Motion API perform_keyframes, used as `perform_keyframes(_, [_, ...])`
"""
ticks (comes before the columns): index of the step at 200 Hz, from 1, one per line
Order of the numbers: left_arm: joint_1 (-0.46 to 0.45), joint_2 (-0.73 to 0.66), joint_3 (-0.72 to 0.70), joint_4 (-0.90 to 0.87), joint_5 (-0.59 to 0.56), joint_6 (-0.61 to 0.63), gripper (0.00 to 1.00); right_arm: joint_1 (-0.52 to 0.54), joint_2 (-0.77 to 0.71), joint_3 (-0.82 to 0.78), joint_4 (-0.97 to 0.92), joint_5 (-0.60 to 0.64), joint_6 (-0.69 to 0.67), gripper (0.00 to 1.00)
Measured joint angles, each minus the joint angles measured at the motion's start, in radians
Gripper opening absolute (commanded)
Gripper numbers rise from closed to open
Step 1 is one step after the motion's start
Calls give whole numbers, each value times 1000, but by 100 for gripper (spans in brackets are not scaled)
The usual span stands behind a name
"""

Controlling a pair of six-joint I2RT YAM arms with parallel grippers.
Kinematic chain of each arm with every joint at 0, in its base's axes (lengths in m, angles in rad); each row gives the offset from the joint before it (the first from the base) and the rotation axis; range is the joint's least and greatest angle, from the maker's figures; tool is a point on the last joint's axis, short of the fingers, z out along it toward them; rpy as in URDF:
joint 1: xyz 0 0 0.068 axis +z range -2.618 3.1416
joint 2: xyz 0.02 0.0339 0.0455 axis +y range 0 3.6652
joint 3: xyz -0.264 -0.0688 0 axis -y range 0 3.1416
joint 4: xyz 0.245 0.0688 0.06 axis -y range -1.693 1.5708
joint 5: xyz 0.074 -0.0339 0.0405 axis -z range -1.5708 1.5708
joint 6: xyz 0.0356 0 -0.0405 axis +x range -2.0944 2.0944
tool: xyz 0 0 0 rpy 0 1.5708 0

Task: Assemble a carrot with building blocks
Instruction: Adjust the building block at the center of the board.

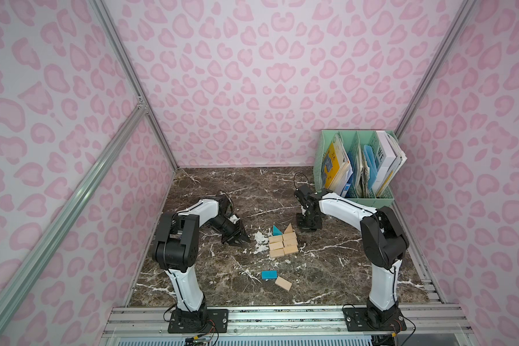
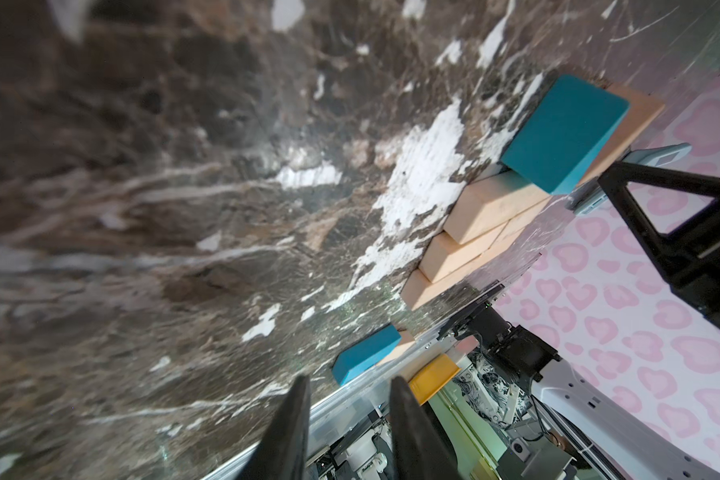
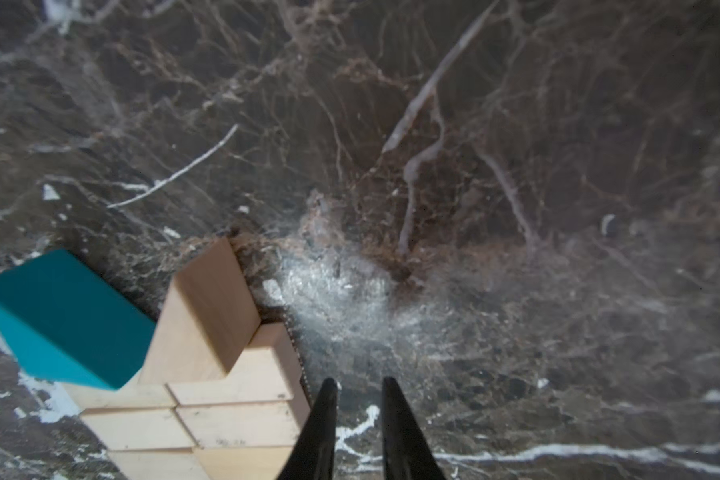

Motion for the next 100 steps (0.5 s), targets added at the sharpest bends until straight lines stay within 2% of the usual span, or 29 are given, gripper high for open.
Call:
perform_keyframes(55, [-84, 3, -51, 61, 7, -43, 0, -3, 19, -3, 19, 2, -11, 21])
perform_keyframes(100, [-142, 77, -5, 120, 13, -108, 0, 3, 25, -31, 27, -17, -14, 20])
